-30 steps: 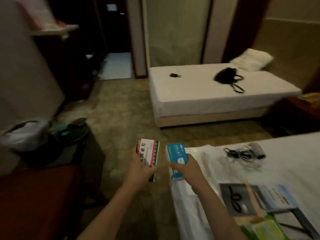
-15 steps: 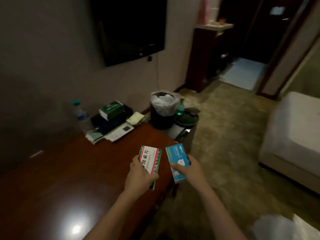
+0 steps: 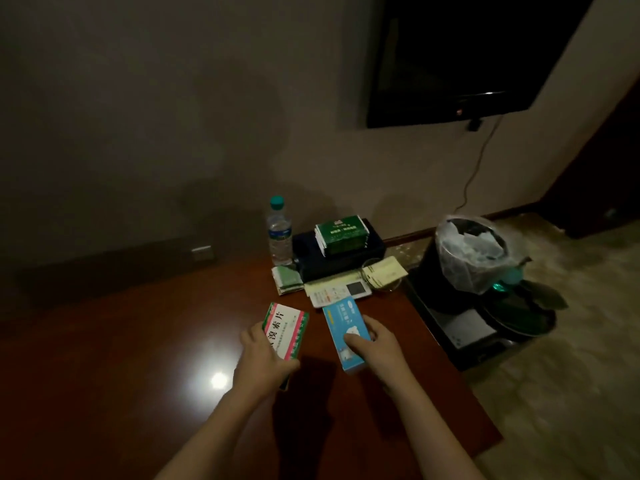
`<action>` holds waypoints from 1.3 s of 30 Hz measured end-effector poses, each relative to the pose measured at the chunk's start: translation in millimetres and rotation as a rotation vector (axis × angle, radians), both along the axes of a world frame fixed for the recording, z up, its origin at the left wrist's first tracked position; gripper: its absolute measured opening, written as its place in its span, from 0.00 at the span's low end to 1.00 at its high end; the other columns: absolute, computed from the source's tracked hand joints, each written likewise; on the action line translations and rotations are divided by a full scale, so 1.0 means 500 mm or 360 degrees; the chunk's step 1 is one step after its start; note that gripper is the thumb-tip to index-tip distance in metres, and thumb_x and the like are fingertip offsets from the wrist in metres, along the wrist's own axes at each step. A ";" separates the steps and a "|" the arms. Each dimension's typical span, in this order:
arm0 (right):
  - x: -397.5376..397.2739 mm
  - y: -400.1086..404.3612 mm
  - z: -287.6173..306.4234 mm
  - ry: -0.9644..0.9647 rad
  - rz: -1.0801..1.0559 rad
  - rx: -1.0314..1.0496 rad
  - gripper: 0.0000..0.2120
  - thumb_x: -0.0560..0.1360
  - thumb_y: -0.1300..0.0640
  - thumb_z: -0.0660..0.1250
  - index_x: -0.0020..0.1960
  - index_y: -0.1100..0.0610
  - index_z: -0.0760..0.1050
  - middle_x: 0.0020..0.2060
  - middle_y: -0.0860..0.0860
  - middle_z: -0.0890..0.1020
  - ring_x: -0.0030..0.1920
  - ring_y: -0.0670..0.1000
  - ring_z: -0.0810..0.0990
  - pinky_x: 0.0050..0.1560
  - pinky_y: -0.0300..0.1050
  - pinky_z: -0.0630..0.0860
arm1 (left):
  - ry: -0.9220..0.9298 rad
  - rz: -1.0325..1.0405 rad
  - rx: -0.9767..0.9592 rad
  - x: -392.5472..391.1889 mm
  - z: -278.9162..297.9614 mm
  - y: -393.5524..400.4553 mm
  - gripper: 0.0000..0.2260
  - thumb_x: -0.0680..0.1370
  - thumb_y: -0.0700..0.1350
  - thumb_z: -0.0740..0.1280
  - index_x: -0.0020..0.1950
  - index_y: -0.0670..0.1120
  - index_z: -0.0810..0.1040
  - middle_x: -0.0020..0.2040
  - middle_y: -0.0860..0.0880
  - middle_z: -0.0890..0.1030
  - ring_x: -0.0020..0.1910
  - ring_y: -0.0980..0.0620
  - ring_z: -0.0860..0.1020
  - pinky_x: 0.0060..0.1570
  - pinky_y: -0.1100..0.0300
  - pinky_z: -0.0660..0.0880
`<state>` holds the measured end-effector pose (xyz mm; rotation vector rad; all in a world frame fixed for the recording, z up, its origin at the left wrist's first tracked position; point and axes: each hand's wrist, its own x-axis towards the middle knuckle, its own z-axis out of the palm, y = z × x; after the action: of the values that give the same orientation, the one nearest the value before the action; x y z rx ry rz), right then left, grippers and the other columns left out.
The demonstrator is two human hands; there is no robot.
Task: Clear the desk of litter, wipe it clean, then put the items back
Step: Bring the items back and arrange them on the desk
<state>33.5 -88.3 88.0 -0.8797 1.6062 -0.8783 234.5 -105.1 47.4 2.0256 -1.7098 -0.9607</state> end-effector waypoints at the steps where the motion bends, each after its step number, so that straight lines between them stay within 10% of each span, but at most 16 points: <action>1: -0.001 -0.021 -0.008 0.0019 0.0036 0.0028 0.24 0.75 0.62 0.68 0.70 0.58 0.67 0.54 0.54 0.79 0.49 0.53 0.81 0.38 0.41 0.78 | -0.0022 0.0025 0.0011 0.005 -0.007 -0.004 0.41 0.66 0.52 0.76 0.71 0.44 0.56 0.58 0.48 0.61 0.55 0.51 0.71 0.44 0.61 0.76; 13: 0.119 -0.138 -0.091 -0.0043 0.0132 0.0341 0.16 0.73 0.60 0.72 0.58 0.58 0.73 0.52 0.55 0.79 0.44 0.50 0.82 0.34 0.40 0.77 | -0.0598 -0.0100 0.0243 0.134 -0.084 -0.061 0.42 0.68 0.56 0.72 0.75 0.48 0.54 0.69 0.49 0.65 0.69 0.49 0.61 0.71 0.48 0.57; 27: 0.164 -0.245 -0.129 -0.0036 0.0227 0.0314 0.10 0.72 0.60 0.73 0.51 0.59 0.75 0.48 0.56 0.80 0.43 0.51 0.83 0.34 0.38 0.80 | -0.0740 -0.0455 0.0256 0.174 -0.154 -0.152 0.37 0.73 0.58 0.66 0.76 0.54 0.51 0.72 0.50 0.60 0.72 0.49 0.57 0.70 0.50 0.53; 34: 0.231 -0.267 -0.160 -0.0072 0.0384 0.0423 0.14 0.72 0.60 0.73 0.55 0.58 0.73 0.46 0.54 0.80 0.38 0.48 0.82 0.31 0.35 0.77 | -0.0594 -0.0138 0.0474 0.220 -0.160 -0.129 0.43 0.74 0.58 0.66 0.78 0.51 0.40 0.77 0.44 0.46 0.76 0.43 0.47 0.74 0.49 0.49; 39: 0.302 -0.275 -0.176 -0.0175 0.0475 0.0505 0.15 0.72 0.60 0.73 0.54 0.59 0.71 0.44 0.54 0.81 0.36 0.48 0.82 0.30 0.36 0.77 | -0.0145 0.0512 0.0511 0.243 -0.143 -0.113 0.31 0.77 0.40 0.64 0.77 0.41 0.53 0.71 0.41 0.62 0.69 0.45 0.65 0.65 0.55 0.67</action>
<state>184.4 -225.8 -0.1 -0.8033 1.4229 -0.4399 355.8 -161.7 -24.2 2.4868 -1.2737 -1.0984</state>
